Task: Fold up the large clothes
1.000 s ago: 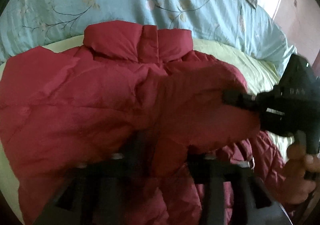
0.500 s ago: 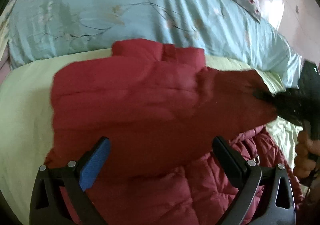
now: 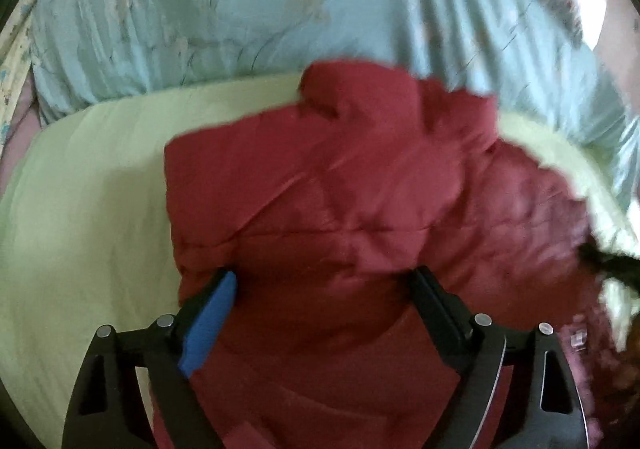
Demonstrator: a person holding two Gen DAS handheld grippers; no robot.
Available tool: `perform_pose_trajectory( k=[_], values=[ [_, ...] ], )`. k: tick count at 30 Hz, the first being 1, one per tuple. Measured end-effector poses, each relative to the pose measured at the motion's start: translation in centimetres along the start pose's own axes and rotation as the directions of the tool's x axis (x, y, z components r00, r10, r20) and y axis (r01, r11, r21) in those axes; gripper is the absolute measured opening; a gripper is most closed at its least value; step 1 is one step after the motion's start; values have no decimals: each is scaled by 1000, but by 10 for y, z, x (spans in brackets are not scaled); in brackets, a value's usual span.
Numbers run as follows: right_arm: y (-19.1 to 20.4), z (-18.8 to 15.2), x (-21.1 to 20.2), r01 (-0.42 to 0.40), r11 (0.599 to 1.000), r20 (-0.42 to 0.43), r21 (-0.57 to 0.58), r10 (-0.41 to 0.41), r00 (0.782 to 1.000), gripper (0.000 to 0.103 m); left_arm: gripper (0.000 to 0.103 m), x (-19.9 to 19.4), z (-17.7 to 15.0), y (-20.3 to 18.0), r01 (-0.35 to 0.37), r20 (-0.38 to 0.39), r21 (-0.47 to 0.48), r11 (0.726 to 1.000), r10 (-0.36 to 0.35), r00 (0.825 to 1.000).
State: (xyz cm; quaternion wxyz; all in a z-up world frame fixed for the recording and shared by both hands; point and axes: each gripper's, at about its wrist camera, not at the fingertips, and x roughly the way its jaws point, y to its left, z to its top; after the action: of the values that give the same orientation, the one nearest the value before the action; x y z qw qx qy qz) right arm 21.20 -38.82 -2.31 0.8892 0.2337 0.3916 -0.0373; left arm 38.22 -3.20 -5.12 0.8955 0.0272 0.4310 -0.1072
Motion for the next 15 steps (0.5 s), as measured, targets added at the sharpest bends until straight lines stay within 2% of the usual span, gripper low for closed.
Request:
perform_pose_trajectory(
  k=[3,6,9,10,12,14,15],
  values=[
    [6,0,-14,46,999,38,-14,-46,998,24,90,18,-4,9,-12,-24,-29,1000,11,1000],
    [28,-3,-38,143,985,150,-93,-128,980,26,90,22,-6,11,-12,-21,-51,999,11,1000],
    [57,-8,-49,148,970,213,-190,-107,971,33,90,25,-6,7,-39,-20,-46,998,38,999],
    [68,-10,-46,139,962,203,-234,-91,975,38,90,25,-6,7,-44,-19,-49,998,43,999],
    [83,-14,-28,101,947,129,-305,-64,990,39,91,24,-8,7,-50,-19,-56,997,49,999],
    [88,-18,-8,117,934,70,-337,-98,993,39,91,25,-10,10,-56,-18,-62,996,55,998],
    [87,-20,8,146,926,39,-349,-142,989,39,91,24,-10,11,-56,-18,-65,996,55,998]
  ],
)
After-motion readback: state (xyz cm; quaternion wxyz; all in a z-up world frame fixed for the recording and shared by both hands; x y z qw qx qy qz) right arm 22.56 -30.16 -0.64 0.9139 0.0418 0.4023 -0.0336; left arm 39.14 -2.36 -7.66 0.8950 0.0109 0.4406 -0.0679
